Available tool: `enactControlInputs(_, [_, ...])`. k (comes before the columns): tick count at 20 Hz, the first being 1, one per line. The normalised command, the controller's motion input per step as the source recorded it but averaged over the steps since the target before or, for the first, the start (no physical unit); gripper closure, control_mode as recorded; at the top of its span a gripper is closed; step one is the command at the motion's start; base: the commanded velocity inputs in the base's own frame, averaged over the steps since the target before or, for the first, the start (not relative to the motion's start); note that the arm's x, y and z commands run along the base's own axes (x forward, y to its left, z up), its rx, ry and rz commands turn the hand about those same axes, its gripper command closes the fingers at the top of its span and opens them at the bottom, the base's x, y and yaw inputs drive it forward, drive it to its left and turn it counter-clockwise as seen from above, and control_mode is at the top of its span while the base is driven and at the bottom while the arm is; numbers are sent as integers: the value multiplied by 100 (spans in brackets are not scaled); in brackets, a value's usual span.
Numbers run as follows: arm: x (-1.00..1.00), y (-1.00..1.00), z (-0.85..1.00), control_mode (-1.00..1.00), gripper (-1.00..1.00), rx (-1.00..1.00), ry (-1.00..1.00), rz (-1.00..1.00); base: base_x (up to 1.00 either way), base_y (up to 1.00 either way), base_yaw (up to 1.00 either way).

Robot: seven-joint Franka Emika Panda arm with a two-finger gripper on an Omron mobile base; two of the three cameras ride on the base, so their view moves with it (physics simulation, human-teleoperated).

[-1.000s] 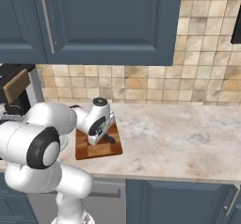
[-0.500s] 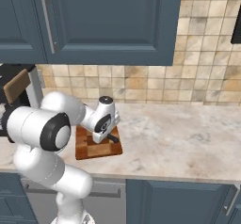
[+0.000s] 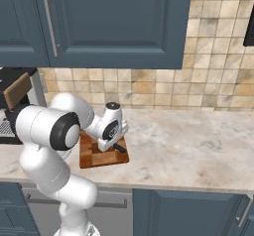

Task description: Pick up the knife from the drawer and place it on the cutting board. Then place the meat from the plate to the cutting board.

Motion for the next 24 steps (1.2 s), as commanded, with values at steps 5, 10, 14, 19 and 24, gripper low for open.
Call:
enactControlInputs(5, [12,0,-33,-100,100,0,1,0,0,0,0])
enactControlInputs(10, [-4,1,-57,-100,-100,0,1,0,0,0,0])
enactControlInputs(14, [-1,2,-11,-100,-100,0,3,0,0,0,0])
enactControlInputs(19, [-28,0,0,-100,-100,0,-8,0,0,0,0])
enactControlInputs(24, [-27,0,46,-100,-100,0,-8,0,0,0,0])
